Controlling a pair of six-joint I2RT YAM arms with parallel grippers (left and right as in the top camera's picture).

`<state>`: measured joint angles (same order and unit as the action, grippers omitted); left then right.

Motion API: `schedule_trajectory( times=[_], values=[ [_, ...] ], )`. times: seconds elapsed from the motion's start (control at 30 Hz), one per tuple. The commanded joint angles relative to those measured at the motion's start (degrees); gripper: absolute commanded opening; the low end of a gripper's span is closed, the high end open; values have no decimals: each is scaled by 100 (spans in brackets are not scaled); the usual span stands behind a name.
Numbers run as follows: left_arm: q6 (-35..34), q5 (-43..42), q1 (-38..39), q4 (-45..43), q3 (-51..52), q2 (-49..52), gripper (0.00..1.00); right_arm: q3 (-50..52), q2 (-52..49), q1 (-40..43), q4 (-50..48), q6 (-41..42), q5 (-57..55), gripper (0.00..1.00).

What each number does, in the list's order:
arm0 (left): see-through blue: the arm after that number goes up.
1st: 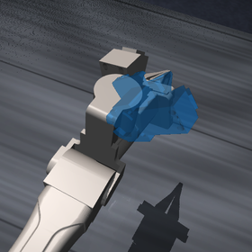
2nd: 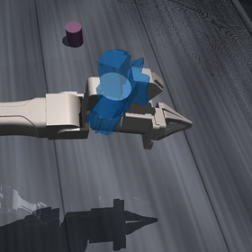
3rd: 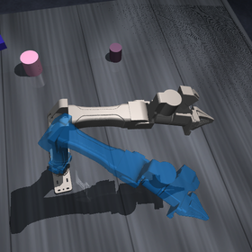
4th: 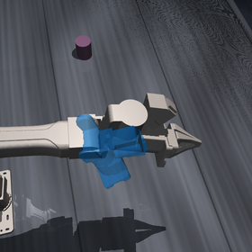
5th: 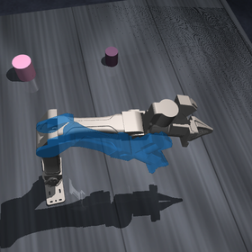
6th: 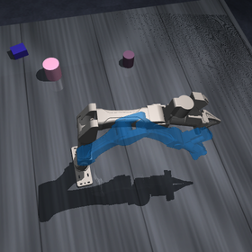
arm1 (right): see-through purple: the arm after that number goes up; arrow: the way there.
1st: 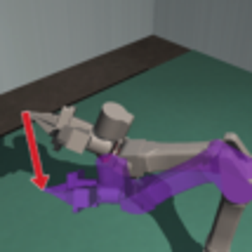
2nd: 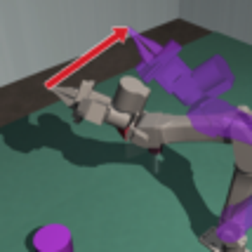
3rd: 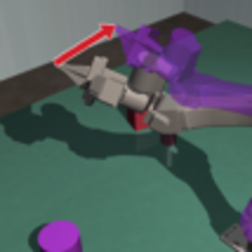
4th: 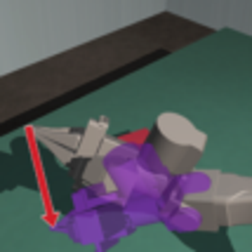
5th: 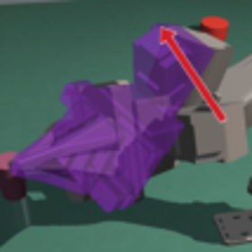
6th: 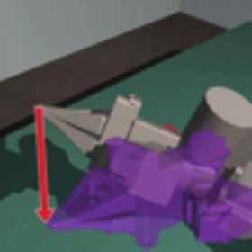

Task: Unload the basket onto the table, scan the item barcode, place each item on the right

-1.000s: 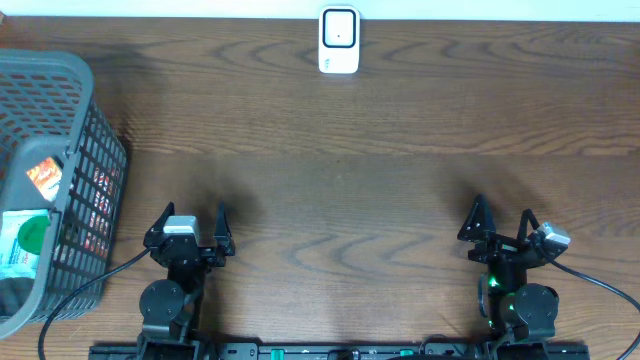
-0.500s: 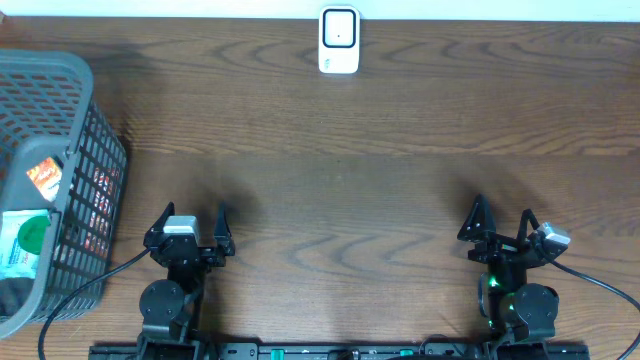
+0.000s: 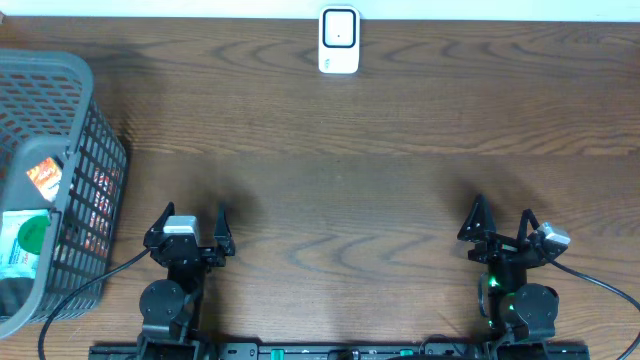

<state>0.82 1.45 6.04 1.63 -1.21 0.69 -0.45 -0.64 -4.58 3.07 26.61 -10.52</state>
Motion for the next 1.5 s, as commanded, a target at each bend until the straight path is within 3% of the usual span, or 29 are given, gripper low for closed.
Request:
schedule_trajectory(
  times=[0.0,0.33,0.53,0.7,0.97,1.2,1.27,1.47],
  values=[
    [-50,111,-35,236,98,-31,86,13,-2,-35,13,55,-35,99],
    [-74,76,-35,229,98,-31,86,13,-2,-35,13,55,-35,99],
    [-367,-1545,-22,243,-7,50,86,13,-2,-35,11,55,-35,99],
    [-1207,-1797,-22,472,-404,374,86,13,-2,-35,13,55,-35,99],
    [-1200,-1888,-24,1397,-2463,1869,86,13,-2,-35,13,55,-35,99],
    [-540,-1991,-22,3532,-4944,3893,86,13,-2,-35,13,55,-35,99],
    [-538,-2055,-24,4002,-5198,4301,86,13,-2,-35,13,55,-35,99],
    [-315,-2592,-24,4190,-5287,5045,86,13,-2,-35,13,55,-35,99]
  ],
)
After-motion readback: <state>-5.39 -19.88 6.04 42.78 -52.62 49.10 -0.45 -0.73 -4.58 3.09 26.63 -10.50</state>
